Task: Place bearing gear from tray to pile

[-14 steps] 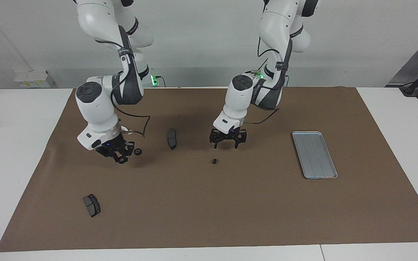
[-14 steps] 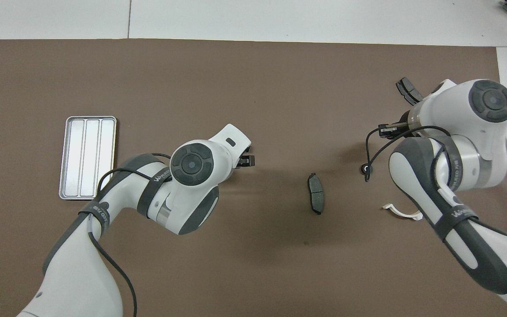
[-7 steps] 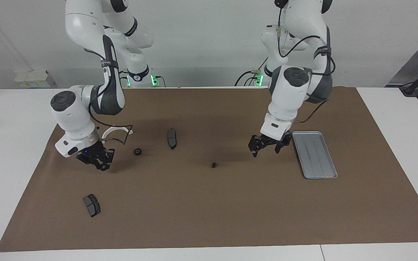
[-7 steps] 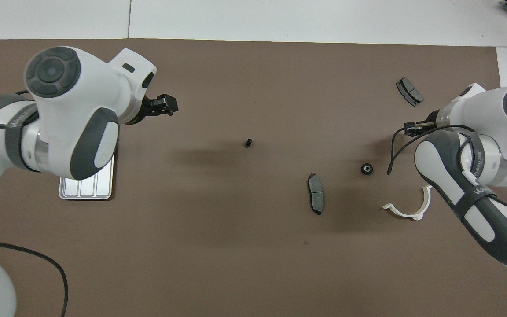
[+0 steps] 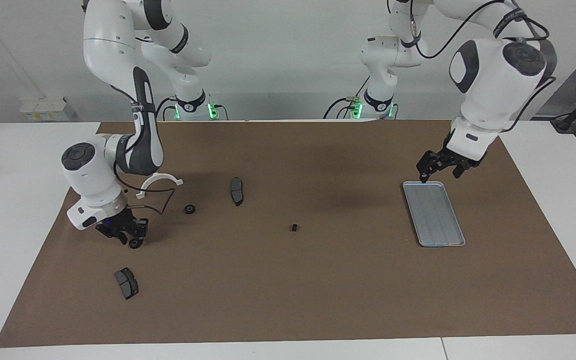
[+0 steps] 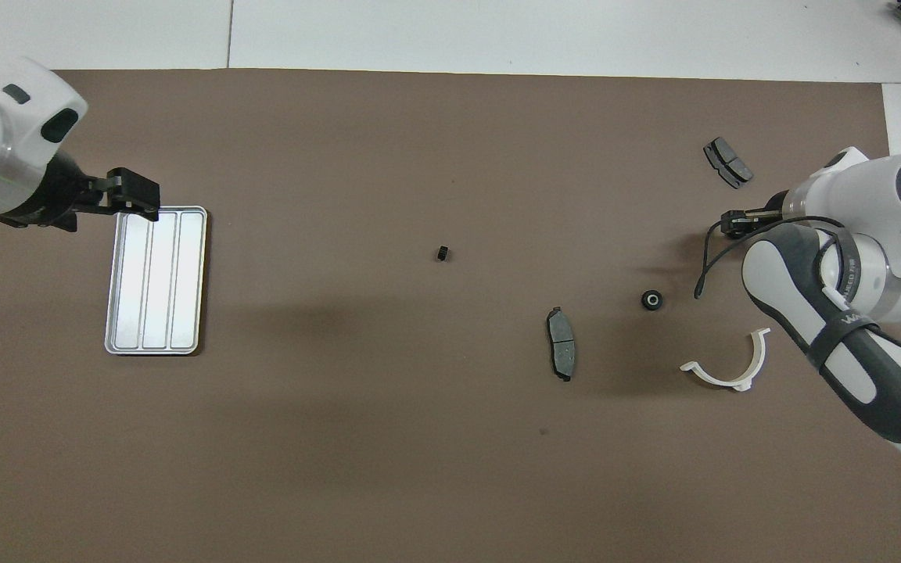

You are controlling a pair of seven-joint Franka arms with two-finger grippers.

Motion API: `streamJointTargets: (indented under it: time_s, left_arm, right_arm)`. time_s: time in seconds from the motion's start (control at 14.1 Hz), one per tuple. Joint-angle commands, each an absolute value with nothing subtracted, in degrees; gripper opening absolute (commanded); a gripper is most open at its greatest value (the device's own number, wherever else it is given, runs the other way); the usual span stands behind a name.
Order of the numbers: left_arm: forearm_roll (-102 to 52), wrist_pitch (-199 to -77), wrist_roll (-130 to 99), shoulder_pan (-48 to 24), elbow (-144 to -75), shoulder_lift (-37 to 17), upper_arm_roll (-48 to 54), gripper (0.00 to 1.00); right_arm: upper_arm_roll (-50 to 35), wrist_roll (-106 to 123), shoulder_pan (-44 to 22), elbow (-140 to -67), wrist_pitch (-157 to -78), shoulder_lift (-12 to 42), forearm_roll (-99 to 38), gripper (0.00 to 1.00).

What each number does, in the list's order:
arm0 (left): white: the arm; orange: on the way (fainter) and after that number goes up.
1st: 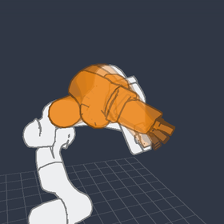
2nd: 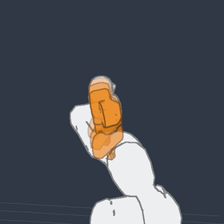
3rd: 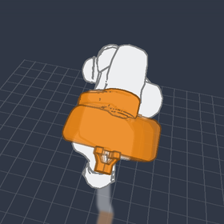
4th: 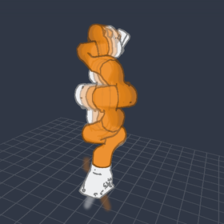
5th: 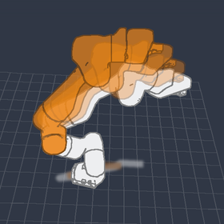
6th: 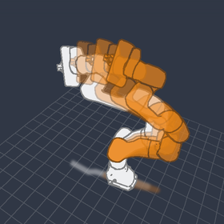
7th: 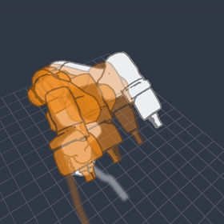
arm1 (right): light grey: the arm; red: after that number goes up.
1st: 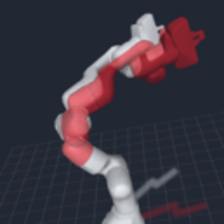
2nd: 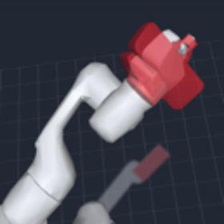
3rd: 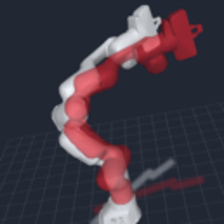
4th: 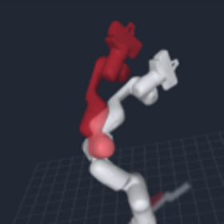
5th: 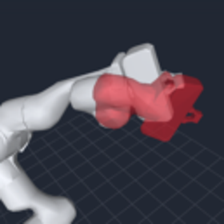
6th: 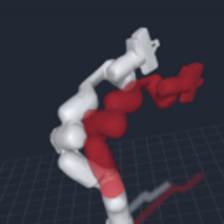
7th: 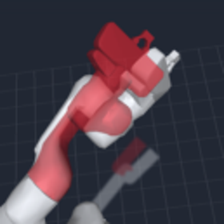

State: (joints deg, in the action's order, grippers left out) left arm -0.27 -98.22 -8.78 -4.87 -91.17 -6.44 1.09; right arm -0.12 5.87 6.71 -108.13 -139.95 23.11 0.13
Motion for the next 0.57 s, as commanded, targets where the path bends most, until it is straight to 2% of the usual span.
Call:
streamJointTargets:
  time_s: [0.0,0.28,0.5]
  left_arm:
    - [0.9,-93.0,-4.5,-3.3,-91.5,-2.8,1.3,1.00]
    - [3.6,-89.8,-4.7,-4.0,-91.5,-1.6,1.8,1.00]
    - [3.4,-91.7,-5.1,-3.9,-92.8,-0.8,2.2,1.00]
  right_arm:
    - [-1.2,5.5,6.3,-106.5,-139.4,22.6,-1.3,1.00]
    - [-1.2,0.2,1.2,-105.6,-137.2,20.3,-1.2,1.00]
    - [-1.2,-8.0,-4.7,-98.6,-130.5,21.1,-1.1,1.00]
